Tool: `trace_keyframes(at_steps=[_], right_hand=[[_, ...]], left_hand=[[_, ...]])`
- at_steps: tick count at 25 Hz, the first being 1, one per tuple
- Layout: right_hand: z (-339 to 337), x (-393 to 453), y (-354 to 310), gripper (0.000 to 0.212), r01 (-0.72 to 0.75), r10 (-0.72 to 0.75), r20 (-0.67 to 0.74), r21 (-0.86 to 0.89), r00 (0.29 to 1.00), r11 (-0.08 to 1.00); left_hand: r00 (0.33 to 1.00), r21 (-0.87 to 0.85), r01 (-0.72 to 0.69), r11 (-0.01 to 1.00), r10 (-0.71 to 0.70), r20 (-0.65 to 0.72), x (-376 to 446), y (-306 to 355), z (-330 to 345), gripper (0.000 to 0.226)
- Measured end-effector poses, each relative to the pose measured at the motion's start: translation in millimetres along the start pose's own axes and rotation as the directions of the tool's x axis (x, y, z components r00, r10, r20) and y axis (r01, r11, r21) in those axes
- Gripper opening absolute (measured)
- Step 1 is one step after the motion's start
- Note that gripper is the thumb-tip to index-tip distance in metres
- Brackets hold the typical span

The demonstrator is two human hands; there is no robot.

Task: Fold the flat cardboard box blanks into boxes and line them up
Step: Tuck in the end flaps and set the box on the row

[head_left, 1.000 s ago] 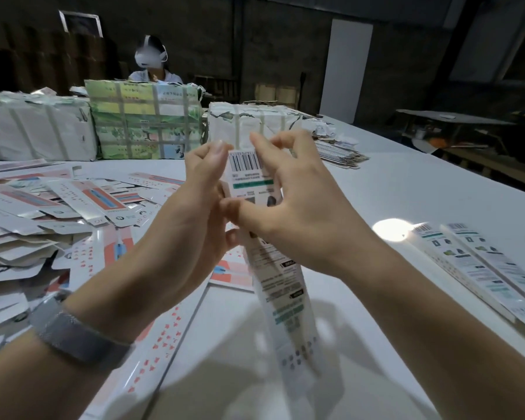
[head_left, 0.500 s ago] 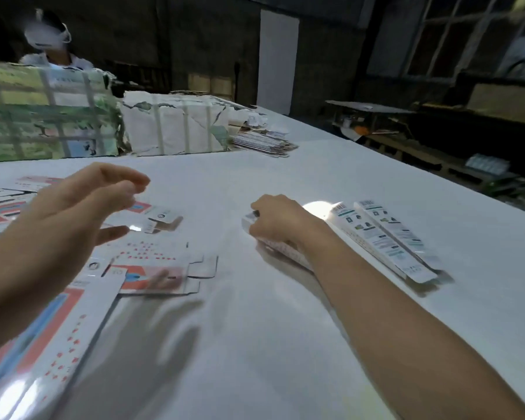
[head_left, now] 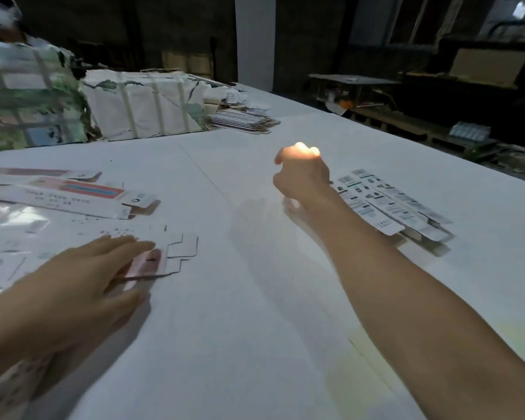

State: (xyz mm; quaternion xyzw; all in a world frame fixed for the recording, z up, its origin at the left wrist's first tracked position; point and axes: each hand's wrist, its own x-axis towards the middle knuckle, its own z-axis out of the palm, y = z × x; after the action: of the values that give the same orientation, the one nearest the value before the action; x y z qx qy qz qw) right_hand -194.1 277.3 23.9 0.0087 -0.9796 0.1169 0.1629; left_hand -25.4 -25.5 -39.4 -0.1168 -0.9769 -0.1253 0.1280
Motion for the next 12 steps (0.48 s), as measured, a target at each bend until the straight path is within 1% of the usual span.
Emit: trace_keyframes(at_steps=[1,2,4,7,8,10,12], right_hand=[[-4,0,-13,0.031,0.076,-0.077,0.014,0.061,0.997,0.995],[-7,-5,-29,0.029,0.131,-0.137,0.04,0.133,0.99,0.982],[-12,-18,-61,0.023,0.232,-0.256,0.062,0.259,0.965,0.938],[-24,-43,-96,0.014,0.415,-0.442,-0.002,0.35,0.897,0.84],[-28,-52,-105,0.012,0.464,-0.49,-0.029,0.371,0.871,0.804],[-37,-64,-114,0.01,0.516,-0.535,-0.08,0.416,0.841,0.749],[-43,-74,-121,0.01,0.531,-0.557,-0.103,0.482,0.824,0.696]], left_hand=[[1.0,0.046,-0.003,0.999,0.004,-0.013,2,0,0,0.054],[0.998,0.118,-0.046,0.992,0.051,-0.037,2,-3,1,0.053],[0.993,0.231,-0.072,0.97,0.09,-0.071,3,2,-2,0.049],[0.974,0.351,-0.205,0.914,0.227,-0.024,0,15,-8,0.028],[0.969,0.373,-0.235,0.898,0.246,0.019,-2,22,-13,0.023],[0.973,0.393,-0.229,0.89,0.216,0.079,-3,32,-16,0.021],[0.978,0.396,-0.197,0.897,0.207,0.018,-3,39,-23,0.027]])
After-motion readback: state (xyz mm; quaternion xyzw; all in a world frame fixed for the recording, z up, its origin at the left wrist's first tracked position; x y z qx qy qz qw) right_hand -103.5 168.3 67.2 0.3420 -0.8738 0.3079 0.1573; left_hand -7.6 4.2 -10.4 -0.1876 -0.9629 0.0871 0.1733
